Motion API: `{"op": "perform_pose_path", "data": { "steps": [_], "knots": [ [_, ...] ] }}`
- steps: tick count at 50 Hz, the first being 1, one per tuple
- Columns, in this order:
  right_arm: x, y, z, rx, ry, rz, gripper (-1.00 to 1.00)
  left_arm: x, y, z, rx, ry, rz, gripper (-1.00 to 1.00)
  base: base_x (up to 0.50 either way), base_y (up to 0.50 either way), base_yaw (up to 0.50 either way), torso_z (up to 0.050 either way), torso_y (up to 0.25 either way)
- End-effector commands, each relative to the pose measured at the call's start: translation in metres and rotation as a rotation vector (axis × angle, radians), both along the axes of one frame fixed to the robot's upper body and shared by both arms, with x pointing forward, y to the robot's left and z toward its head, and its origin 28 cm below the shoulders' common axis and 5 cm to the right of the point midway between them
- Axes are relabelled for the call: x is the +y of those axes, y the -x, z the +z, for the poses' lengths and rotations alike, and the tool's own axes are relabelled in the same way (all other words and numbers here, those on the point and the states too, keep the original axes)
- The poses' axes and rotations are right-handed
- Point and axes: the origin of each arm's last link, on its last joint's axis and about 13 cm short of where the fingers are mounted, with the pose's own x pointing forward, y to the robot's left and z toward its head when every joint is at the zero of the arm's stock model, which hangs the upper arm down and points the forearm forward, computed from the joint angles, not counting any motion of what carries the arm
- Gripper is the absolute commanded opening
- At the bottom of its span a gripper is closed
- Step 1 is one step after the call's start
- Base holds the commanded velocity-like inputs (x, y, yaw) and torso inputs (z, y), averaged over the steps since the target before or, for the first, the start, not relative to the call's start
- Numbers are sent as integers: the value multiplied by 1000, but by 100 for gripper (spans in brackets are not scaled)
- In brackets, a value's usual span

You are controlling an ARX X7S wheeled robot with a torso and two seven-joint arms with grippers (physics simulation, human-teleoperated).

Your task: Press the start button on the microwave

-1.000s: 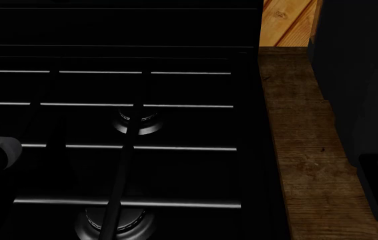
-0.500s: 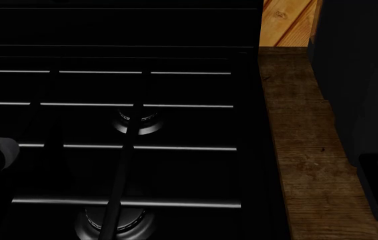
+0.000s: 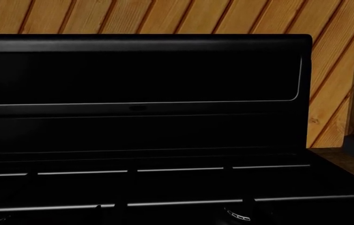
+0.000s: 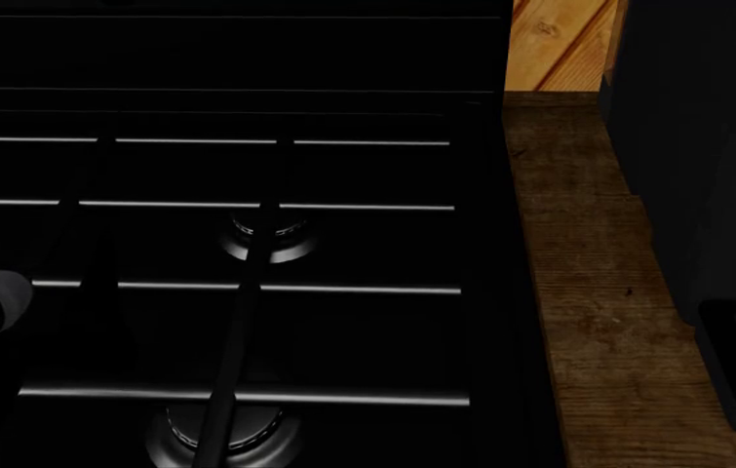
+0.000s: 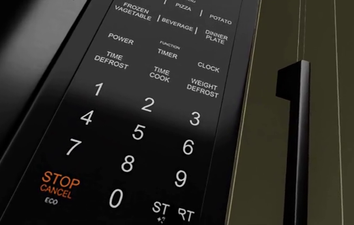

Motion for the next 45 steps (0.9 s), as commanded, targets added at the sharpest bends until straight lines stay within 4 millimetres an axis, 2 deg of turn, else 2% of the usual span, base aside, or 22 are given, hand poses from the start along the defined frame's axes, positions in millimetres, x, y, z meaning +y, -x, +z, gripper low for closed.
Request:
{"op": "perform_pose_path", "data": {
  "steps": [1,35,45],
  "knots": [
    [-8,-31,-29,179,-41,5,-100,1,1,0,-1,1,5,100,0,-3,0,0,0],
    [-14,-48,-54,321,-99,10,-100,1,0,-1,1,-3,4,100,4,-1,0,0,0],
    [-17,-54,-71,380,-121,24,-100,2,1,0,-1,-7,6,100,2,0,0,-2,0]
  ]
}}
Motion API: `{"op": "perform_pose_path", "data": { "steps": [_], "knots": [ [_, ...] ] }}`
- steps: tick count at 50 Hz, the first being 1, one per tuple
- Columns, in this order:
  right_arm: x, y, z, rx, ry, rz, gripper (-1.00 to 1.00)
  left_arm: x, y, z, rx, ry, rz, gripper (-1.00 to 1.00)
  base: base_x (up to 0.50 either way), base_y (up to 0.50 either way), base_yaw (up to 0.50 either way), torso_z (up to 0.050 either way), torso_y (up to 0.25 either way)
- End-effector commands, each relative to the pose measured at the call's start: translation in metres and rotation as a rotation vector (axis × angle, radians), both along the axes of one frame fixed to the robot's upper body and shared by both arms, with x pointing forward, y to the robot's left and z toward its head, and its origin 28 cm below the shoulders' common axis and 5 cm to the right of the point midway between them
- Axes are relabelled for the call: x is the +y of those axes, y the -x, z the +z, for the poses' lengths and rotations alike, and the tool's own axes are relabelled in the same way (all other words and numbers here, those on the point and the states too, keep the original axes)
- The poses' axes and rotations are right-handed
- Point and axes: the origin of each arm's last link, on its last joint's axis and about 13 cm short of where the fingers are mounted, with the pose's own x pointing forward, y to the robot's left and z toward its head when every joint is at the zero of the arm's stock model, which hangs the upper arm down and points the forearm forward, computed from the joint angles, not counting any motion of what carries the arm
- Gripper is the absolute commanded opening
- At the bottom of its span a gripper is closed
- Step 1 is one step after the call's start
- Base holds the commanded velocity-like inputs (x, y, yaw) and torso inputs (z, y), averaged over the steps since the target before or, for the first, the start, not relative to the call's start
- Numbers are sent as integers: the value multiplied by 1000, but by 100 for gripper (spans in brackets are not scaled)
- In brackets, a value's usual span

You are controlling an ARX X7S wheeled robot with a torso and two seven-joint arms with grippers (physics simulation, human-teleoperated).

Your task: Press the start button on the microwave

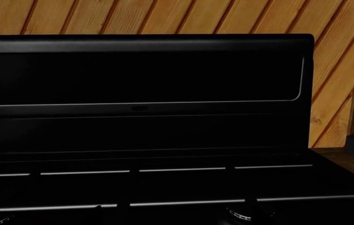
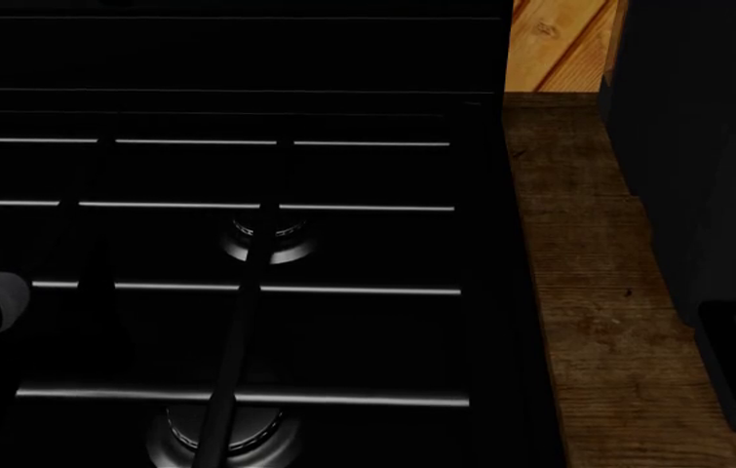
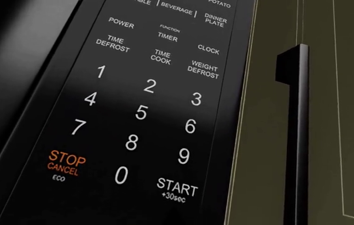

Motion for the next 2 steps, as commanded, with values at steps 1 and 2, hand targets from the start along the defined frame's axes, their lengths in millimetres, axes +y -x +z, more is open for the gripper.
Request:
{"op": "perform_pose_path", "data": {
  "steps": [1,2],
  "knots": [
    [-19,-55,-58,370,-98,22,-100,0,1,0,-1,-4,3,100,0,0,0,0,0],
    [-20,-55,-58,370,-100,22,-100,0,1,1,-1,-4,3,100,0,0,0,0,0]
  ]
}}
